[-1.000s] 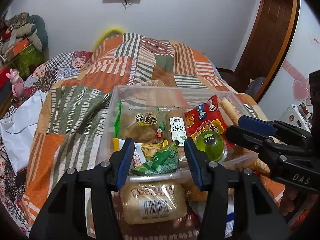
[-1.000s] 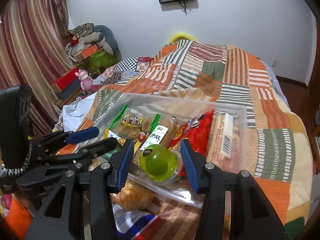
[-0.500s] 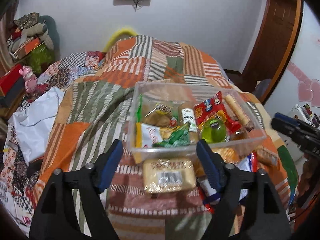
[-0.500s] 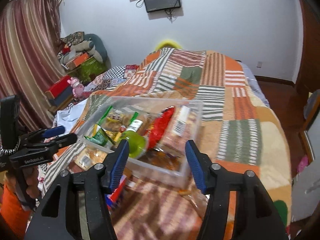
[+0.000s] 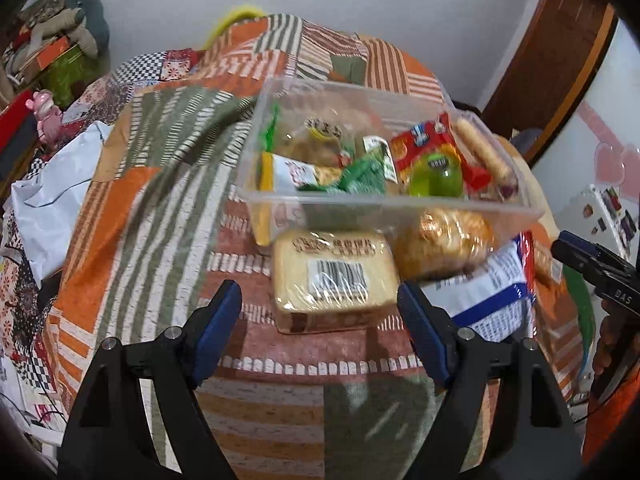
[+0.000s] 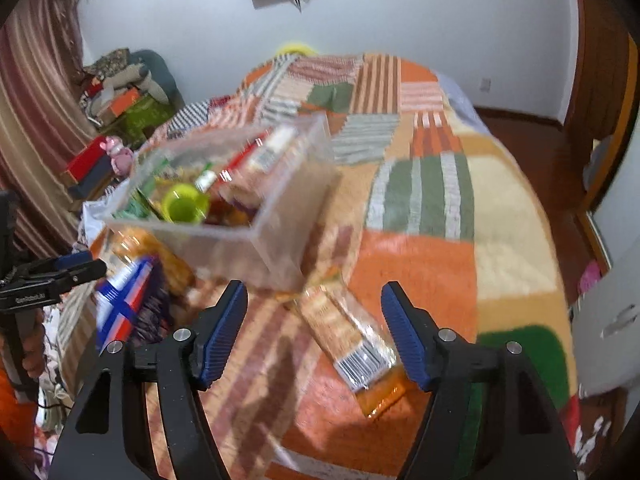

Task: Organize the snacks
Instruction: 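Grasp the square bread cake with the left gripper while the right grasps the wafer pack, then lower the bread cake and wafer pack into the clear box and open both grippers, then grasp the puffed-snack bag with the left gripper while the right grasps the blue-and-white chip bag, then lower the puffed-snack bag and chip bag into the clear box and open both grippers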

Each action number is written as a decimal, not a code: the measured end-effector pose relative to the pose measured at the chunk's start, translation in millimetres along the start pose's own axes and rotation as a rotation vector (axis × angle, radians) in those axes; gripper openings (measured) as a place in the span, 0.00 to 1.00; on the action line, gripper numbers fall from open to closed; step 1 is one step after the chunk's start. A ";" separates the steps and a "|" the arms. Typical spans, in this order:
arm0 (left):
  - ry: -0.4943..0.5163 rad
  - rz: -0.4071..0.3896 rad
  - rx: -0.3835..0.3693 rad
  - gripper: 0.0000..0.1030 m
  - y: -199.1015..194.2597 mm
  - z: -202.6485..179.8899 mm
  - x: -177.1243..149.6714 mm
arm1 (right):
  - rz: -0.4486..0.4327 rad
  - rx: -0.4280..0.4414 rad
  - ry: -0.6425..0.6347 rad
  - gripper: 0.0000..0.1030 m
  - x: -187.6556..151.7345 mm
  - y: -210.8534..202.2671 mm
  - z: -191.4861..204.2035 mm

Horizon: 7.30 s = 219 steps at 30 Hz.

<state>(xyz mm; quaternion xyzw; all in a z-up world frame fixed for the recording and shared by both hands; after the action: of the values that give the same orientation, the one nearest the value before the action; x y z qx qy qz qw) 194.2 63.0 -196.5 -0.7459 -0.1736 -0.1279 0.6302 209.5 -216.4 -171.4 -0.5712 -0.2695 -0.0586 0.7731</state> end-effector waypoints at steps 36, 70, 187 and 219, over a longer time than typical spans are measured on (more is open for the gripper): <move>-0.002 -0.011 0.003 0.78 40.6 -2.7 -0.9 | 0.097 -0.014 -0.029 0.34 -27.9 18.4 3.2; 0.003 -0.262 0.022 0.78 -57.8 -8.4 38.9 | -0.214 0.076 -0.103 0.32 55.7 -41.6 57.4; 0.026 -0.025 -0.038 0.79 28.9 -75.4 11.2 | -0.064 0.127 -0.019 0.37 -26.6 -15.0 41.7; 0.036 -0.221 -0.042 0.43 -46.8 -55.3 21.3 | -0.197 0.144 -0.072 0.25 17.0 -47.0 57.6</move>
<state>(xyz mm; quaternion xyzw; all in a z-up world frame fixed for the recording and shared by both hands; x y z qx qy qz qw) 195.4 17.4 -136.3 -0.7328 -0.2407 -0.2134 0.5996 185.0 -176.0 -111.5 -0.4868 -0.3554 -0.0944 0.7924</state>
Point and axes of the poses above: each gripper's, at about its wrist camera, not at the fingertips, and y roughly the way its jaws point, z to its left, x to its top, the point moved 3 cm from there along y, roughly the way its jaws point, and after that the axes turned 9 degrees about z, right-handed, at the moved point
